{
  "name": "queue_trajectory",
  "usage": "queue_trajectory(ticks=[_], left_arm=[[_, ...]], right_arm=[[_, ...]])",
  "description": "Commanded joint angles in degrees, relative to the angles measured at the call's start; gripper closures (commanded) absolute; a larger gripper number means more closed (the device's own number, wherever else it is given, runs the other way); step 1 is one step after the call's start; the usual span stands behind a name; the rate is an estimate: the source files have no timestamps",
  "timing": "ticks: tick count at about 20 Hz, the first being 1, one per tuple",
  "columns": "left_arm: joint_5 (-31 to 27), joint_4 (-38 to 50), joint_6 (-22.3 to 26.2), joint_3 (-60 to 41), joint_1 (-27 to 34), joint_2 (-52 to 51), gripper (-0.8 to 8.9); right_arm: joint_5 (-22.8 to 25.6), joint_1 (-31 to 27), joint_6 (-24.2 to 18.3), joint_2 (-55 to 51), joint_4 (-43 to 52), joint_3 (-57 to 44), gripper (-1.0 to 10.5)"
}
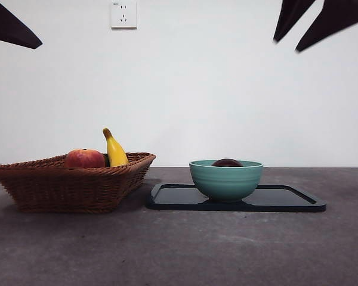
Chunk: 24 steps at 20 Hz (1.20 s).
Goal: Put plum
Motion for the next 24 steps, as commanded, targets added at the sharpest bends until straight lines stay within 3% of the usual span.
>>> queue_trajectory(ticks=[1, 13, 24], left_arm=[[0.3, 0.6, 0.7, 0.5, -0.3, 0.4, 4.39], [0.3, 0.6, 0.7, 0.5, -0.3, 0.4, 4.39], [0.3, 0.6, 0.7, 0.5, -0.3, 0.4, 4.39]], right_arm=[[-0.1, 1.1, -0.9, -4.9, -2.2, -1.6, 7.3], [-5.3, 6.9, -0.8, -28.9, -7.2, -21.5, 7.3], [-5.3, 6.9, -0.8, -31.3, -7.2, -24.3, 7.3]])
